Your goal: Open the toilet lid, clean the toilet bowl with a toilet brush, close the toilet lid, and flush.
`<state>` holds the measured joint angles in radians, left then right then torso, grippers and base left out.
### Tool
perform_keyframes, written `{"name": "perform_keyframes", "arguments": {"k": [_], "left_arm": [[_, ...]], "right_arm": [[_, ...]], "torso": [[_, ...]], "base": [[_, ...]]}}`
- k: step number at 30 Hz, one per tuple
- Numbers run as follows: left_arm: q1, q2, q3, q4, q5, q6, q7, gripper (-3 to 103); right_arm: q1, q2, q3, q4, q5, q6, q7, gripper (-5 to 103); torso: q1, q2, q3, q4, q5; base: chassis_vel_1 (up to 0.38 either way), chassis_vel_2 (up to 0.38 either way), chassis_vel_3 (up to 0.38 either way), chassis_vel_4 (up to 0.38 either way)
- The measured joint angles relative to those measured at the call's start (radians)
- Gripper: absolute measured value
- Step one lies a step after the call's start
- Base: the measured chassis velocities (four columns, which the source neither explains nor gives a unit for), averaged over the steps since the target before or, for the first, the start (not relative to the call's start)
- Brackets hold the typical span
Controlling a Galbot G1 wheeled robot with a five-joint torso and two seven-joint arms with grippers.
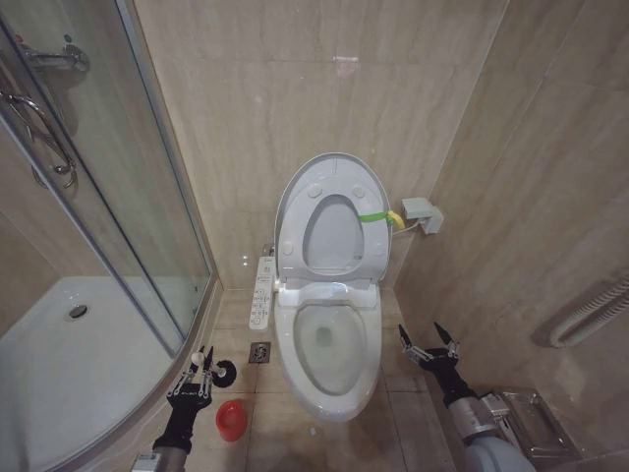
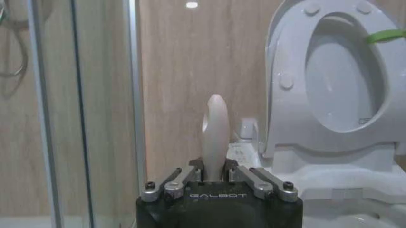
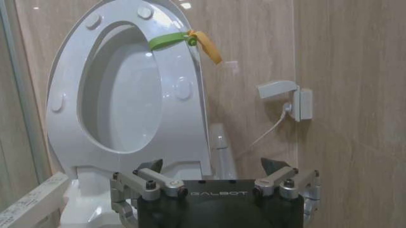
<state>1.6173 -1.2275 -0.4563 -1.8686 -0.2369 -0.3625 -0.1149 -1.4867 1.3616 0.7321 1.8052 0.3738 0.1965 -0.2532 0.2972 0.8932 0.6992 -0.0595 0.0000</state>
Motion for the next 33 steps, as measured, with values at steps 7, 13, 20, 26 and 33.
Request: {"name": "perform_keyframes", "arguments": {"k": [7,13,20,26,33], "left_arm": [[-0.037,-0.013,0.014,0.071,-0.049,0.022,-0.055,19],[-0.065,-0.013,0.028,0.133,-0.099,0.02,-0.055,19],[-0.097,-0.017,0.057,0.197,-0.111,-0.004,-0.009,19],[-0.119,-0.022,0.078,0.241,-0.119,0.014,-0.008,19],[-0.137,-0.014,0.079,0.29,-0.122,0.026,-0.026,19]], "right_arm": [[0.0,0.0,0.0,0.0,0.0,0.0,0.0,100],[0.0,0.0,0.0,0.0,0.0,0.0,0.0,100],[0.0,0.0,0.0,0.0,0.0,0.0,0.0,100],[0.0,0.0,0.0,0.0,0.0,0.0,0.0,100],[0.0,0.0,0.0,0.0,0.0,0.0,0.0,100]], "torso": [[0.0,0.0,0.0,0.0,0.0001],[0.0,0.0,0.0,0.0,0.0001],[0.0,0.0,0.0,0.0,0.0001],[0.0,0.0,0.0,0.0,0.0],[0.0,0.0,0.0,0.0,0.0001]], "base": [[0.0,0.0,0.0,0.0],[0.0,0.0,0.0,0.0],[0.0,0.0,0.0,0.0],[0.0,0.0,0.0,0.0],[0.0,0.0,0.0,0.0]]}}
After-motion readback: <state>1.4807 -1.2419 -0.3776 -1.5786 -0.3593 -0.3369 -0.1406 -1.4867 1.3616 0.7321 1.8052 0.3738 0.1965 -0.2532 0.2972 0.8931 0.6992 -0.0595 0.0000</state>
